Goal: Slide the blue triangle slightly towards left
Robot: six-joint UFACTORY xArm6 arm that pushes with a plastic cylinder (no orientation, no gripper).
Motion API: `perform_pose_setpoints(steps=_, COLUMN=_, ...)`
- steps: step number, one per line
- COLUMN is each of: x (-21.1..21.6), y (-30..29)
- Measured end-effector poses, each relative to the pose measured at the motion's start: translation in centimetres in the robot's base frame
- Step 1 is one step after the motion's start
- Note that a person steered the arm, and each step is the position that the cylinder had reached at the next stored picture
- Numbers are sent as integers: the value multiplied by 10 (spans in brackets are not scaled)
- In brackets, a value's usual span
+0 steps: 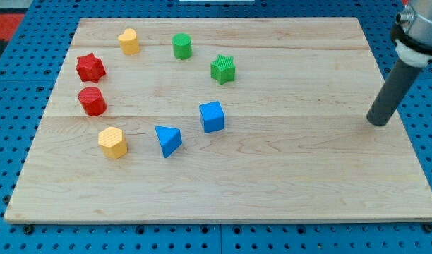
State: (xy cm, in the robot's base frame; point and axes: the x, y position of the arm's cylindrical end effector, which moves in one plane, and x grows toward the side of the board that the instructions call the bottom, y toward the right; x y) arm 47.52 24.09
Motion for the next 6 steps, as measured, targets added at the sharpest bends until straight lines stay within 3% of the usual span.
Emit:
perform_pose_setpoints(steps=2, x=76, y=-111)
perform_pose_setpoints(steps=6, x=29, y=-213)
